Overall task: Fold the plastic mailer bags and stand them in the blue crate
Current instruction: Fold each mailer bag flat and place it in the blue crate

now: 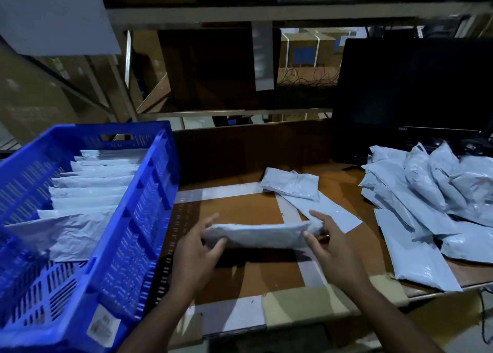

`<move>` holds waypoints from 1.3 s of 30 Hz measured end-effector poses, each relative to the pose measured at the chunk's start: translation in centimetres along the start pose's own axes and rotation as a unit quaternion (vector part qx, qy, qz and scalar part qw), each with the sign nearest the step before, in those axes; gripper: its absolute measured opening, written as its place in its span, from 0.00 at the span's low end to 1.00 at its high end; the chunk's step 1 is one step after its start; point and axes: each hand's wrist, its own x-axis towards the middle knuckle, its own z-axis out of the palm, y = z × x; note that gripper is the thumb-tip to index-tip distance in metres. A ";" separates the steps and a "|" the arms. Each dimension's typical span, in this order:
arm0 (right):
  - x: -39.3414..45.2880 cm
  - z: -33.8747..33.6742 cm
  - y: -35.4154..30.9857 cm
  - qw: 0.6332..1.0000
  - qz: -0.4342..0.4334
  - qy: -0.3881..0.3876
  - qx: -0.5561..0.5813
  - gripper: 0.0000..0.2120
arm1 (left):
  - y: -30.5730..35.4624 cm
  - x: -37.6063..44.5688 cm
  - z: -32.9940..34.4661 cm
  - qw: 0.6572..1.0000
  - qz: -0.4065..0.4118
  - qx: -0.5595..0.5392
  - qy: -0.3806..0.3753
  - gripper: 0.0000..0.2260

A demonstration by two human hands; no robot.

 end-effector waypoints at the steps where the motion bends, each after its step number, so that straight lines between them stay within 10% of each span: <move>1: 0.6 -0.1 -0.2 1.000 0.014 0.010 0.006 0.21 | 0.2 0.2 -0.1 1.000 -0.018 -0.016 0.011 0.29; 5: 1.9 0.7 0.9 0.994 0.055 0.000 -0.091 0.30 | -0.2 0.4 0.9 0.997 -0.064 0.035 -0.012 0.41; 12: 1.5 3.3 0.2 0.939 -0.077 0.030 -0.334 0.25 | -0.3 -0.8 2.8 0.970 0.041 0.238 0.011 0.35; 19: 0.2 8.2 -0.6 0.914 -0.142 -0.122 -0.361 0.31 | -1.0 0.3 6.0 0.905 0.185 0.332 -0.193 0.30; 39: -0.3 7.2 0.5 0.933 -0.085 -0.108 -0.333 0.35 | -3.0 -0.8 6.3 0.931 0.110 0.303 -0.168 0.40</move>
